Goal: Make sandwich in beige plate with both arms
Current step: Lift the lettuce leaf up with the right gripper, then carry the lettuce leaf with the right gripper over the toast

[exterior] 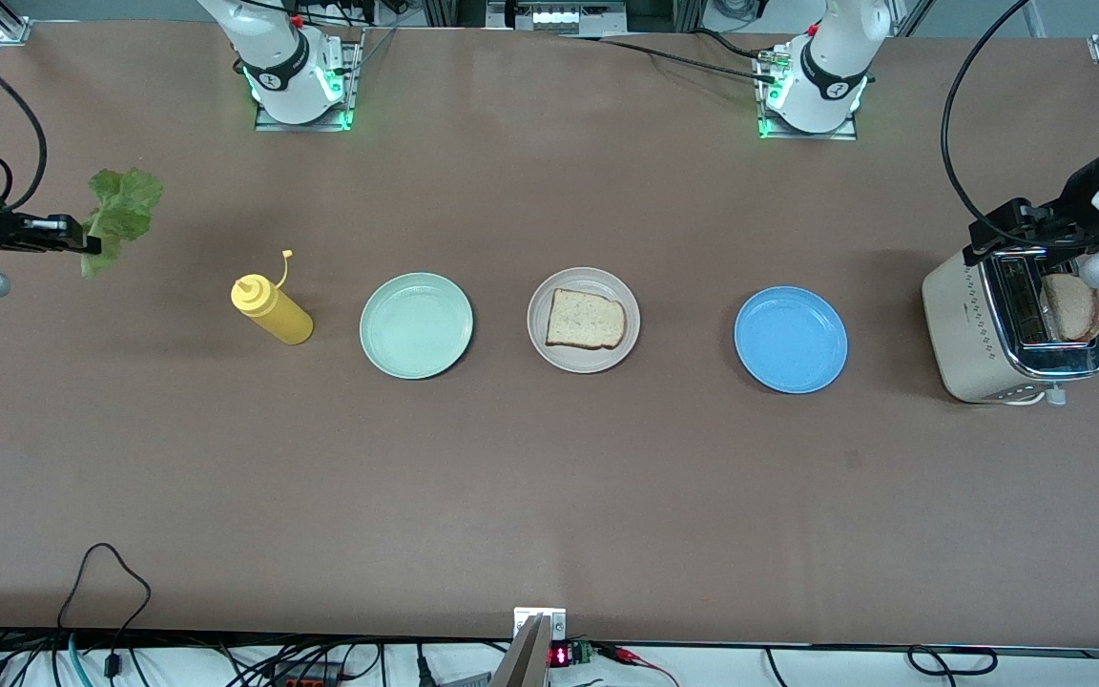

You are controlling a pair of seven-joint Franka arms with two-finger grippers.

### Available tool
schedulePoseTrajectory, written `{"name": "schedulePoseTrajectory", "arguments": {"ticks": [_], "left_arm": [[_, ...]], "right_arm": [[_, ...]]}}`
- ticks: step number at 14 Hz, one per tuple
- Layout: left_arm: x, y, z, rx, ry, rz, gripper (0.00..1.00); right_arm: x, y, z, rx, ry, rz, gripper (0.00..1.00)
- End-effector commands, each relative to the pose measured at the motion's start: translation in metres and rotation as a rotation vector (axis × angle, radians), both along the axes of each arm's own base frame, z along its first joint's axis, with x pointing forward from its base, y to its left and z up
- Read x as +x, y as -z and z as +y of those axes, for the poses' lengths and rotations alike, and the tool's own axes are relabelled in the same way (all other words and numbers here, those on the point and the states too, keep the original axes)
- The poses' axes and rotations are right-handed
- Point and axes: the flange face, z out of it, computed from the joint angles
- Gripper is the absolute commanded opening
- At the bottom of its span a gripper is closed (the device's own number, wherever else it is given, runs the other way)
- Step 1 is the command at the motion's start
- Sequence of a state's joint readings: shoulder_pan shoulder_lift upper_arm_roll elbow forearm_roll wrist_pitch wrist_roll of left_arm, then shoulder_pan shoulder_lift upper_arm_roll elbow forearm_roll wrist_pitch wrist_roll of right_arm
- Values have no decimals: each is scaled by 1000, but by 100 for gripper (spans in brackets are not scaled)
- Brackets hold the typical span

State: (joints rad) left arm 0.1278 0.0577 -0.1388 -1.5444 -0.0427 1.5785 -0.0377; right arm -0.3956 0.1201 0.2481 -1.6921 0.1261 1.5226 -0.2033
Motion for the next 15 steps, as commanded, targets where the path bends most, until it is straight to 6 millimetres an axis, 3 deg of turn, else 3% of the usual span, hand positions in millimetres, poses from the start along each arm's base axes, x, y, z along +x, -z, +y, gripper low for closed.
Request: {"name": "schedulePoseTrajectory", "arguments": {"ticks": [1, 5, 7, 13, 15], "left_arm": [[-3, -6, 0, 15, 1, -10, 100], [-3, -7, 0, 15, 1, -11, 100], [-3, -7, 0, 15, 1, -11, 100], [-2, -7, 7, 13, -11, -11, 100], [-2, -7, 7, 13, -10, -13, 100]], "right_arm": [[9, -15, 68, -21, 61, 17, 0], [10, -12, 184, -61, 248, 45, 0], [14, 0, 231, -54, 399, 70, 0], [17, 67, 359, -59, 806, 175, 0], [15, 92, 394, -67, 928, 192, 0]]}}
